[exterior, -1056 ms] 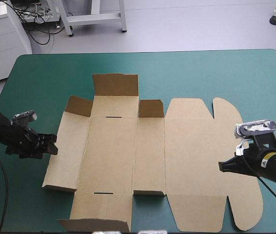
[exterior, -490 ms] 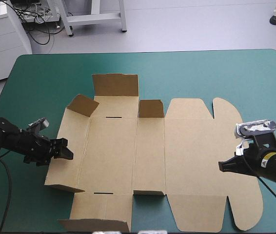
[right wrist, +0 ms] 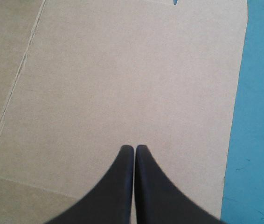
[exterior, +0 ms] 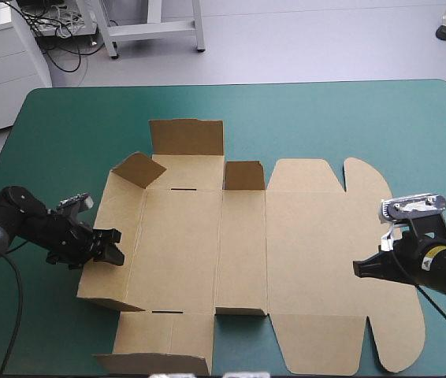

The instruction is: Fold the box

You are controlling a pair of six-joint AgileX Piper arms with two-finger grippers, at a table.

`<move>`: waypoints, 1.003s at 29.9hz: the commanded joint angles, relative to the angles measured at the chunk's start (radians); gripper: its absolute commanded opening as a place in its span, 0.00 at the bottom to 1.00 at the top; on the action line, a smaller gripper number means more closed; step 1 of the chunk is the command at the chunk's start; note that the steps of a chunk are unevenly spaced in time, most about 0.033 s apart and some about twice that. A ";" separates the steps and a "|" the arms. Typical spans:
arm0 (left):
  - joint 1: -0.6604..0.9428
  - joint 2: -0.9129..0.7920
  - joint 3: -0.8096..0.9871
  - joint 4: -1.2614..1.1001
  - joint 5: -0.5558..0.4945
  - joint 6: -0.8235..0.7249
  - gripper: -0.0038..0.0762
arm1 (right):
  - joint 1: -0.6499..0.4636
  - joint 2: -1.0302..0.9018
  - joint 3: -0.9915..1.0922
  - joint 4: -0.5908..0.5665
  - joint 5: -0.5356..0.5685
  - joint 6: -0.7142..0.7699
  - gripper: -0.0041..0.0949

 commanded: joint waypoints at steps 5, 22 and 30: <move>-0.007 -0.032 -0.020 -0.023 0.103 -0.014 0.01 | -0.004 -0.008 -0.023 -0.002 -0.049 -0.009 0.03; -0.144 -0.030 -0.415 0.318 0.097 0.002 0.01 | -0.004 -0.008 -0.023 -0.011 -0.022 -0.005 0.03; -0.361 0.073 -0.628 0.561 0.097 0.090 0.01 | -0.004 -0.008 -0.023 -0.011 -0.018 0.014 0.03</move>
